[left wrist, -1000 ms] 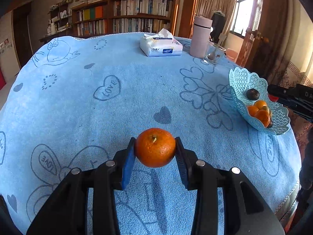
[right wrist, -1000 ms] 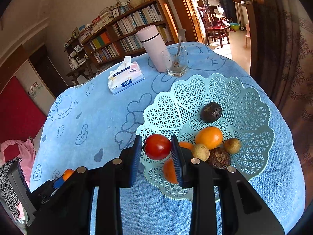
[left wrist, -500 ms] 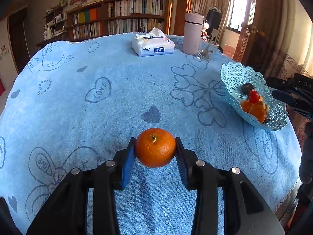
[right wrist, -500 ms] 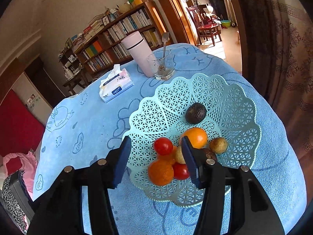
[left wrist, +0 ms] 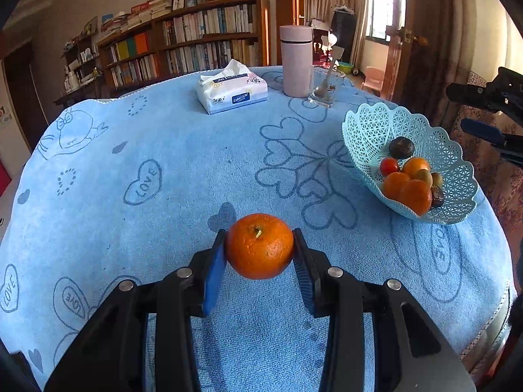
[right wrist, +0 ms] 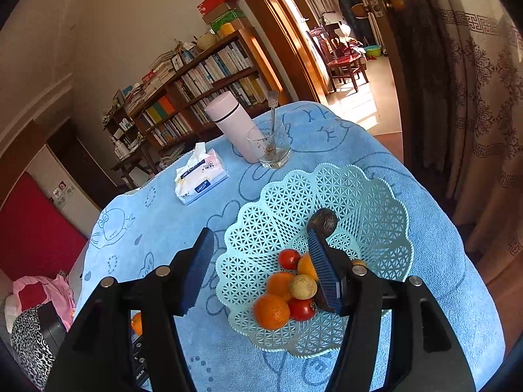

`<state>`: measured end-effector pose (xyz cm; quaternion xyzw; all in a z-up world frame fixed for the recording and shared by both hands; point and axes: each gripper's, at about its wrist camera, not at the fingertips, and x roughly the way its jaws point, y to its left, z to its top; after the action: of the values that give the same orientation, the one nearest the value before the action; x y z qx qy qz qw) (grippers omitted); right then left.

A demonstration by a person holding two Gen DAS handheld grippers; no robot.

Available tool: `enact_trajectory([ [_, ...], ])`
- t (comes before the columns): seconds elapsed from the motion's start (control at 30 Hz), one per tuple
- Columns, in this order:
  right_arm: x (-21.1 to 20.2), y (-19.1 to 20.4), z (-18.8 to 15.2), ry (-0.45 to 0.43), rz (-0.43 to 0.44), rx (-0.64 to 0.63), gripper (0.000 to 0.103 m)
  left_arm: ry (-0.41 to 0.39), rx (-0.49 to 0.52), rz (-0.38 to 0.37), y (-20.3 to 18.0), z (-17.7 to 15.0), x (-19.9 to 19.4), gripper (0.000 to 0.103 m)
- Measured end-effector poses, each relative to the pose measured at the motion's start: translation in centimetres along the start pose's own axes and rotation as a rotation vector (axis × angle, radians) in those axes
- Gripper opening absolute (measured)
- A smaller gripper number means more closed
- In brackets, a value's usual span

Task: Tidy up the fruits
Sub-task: 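Carry the orange into the basket and open the left tool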

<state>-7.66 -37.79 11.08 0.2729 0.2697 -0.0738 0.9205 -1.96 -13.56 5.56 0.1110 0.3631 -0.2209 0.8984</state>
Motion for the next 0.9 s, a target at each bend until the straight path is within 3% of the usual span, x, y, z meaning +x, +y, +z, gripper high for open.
enact_trajectory([
  [0.2,-0.9,-0.9,0.8,-0.037,-0.017,0.014,0.067,-0.008,0.044,-0.028,-2.6,2.2,0.8,0.04],
  [0.43,-2.1,-2.7,1.8,-0.06,-0.021,0.068,0.068,0.013,0.024,-0.204,-5.1,5.3,2.1,0.04],
  [0.67,-1.5,-2.7,1.8,-0.036,-0.016,0.061,0.07,0.044,0.001,-0.304,-7.4,6.6,4.4,0.04],
  [0.7,-1.4,-2.6,1.8,-0.031,-0.016,0.058,0.073,0.046,-0.01,-0.319,-7.4,6.7,4.5,0.043],
  [0.73,-1.3,-2.6,1.7,-0.028,-0.018,0.056,0.074,0.041,-0.022,-0.329,-7.4,6.8,4.5,0.059],
  [0.8,-1.2,-2.6,1.7,-0.025,-0.024,0.054,0.078,0.006,-0.044,-0.332,-7.1,6.8,4.0,0.074],
  [0.9,-1.1,-3.0,1.6,-0.022,-0.039,0.064,0.09,-0.016,-0.04,-0.307,-6.6,6.8,3.2,0.077],
])
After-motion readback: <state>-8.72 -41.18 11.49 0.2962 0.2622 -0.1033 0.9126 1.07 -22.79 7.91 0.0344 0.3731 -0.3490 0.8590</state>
